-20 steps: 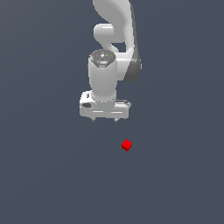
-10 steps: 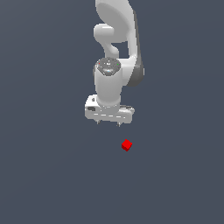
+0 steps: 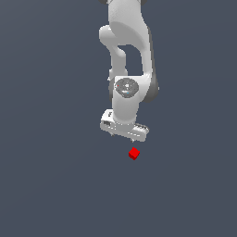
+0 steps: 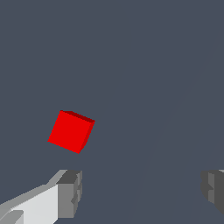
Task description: Pick up the red cube and move it to a goal position.
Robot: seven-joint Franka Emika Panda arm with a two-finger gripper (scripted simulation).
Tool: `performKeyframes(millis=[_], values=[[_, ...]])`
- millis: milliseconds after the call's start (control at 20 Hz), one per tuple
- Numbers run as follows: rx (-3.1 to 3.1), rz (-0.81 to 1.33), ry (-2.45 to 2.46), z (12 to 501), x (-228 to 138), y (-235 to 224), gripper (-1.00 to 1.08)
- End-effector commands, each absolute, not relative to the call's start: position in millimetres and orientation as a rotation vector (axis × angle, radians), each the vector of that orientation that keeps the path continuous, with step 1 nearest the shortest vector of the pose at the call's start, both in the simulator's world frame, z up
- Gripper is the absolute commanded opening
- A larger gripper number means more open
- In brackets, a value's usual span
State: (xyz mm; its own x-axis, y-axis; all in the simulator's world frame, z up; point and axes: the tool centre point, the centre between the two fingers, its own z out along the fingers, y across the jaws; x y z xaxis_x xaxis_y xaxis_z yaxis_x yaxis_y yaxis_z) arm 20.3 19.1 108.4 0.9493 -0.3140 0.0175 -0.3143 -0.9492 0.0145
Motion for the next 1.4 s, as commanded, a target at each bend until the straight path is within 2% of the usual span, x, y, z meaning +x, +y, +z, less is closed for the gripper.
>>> performKeyframes(millis=[0, 700, 1350], values=[[3.071, 0.02, -0.586, 94.9, 24.6, 29.1, 1.0], [2.975, 0.003, -0.999, 31.6, 55.8, 72.1, 1.0], [2.951, 0.0, -1.078, 20.0, 64.6, 78.6, 1.0]])
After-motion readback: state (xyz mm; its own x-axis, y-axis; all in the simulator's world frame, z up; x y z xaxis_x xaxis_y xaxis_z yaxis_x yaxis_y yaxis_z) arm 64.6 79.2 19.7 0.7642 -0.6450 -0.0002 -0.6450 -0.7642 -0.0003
